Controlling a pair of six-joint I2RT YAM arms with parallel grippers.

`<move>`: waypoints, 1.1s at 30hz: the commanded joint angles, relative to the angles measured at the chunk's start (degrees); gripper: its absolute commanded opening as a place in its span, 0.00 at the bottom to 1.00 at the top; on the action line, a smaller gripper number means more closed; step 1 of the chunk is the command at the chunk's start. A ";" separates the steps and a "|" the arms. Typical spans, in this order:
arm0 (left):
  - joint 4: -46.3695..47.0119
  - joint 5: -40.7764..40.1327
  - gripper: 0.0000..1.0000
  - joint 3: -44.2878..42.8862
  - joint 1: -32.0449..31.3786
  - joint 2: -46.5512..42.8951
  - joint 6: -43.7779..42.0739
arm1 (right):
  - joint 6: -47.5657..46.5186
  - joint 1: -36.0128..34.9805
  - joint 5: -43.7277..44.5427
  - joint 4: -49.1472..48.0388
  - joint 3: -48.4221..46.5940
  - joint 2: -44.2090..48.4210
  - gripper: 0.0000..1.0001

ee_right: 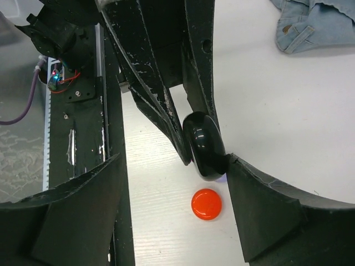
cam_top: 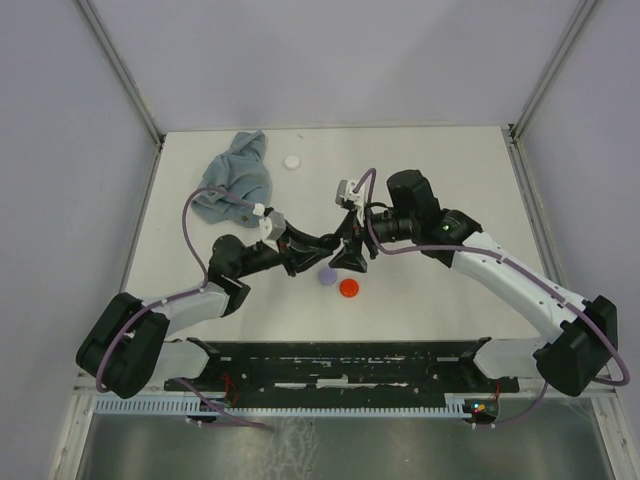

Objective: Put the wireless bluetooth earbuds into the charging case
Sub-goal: Close the charging case, then place the charging case at the center of the board.

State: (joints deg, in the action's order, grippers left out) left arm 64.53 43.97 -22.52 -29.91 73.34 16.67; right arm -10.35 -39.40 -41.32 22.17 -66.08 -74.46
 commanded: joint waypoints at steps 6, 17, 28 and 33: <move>-5.76 -10.62 0.05 0.43 0.06 -2.82 6.33 | 3.08 -0.46 10.74 -2.38 2.08 5.98 0.82; -42.03 -17.59 0.07 -3.93 -0.12 -3.66 23.10 | 12.61 -0.44 39.13 -11.57 15.75 13.02 0.83; -56.80 -23.47 0.16 -3.49 -0.27 -1.79 27.94 | 15.61 -0.44 53.84 -18.94 26.02 16.52 0.83; -57.45 -23.32 0.18 -6.07 -2.19 4.22 28.46 | 15.53 -0.43 56.33 -20.63 28.55 17.78 0.84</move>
State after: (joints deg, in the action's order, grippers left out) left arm 8.73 21.47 -24.82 -30.59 73.89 42.68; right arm 4.29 -39.75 10.02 6.98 -38.57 -58.52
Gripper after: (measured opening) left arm 0.330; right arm 0.836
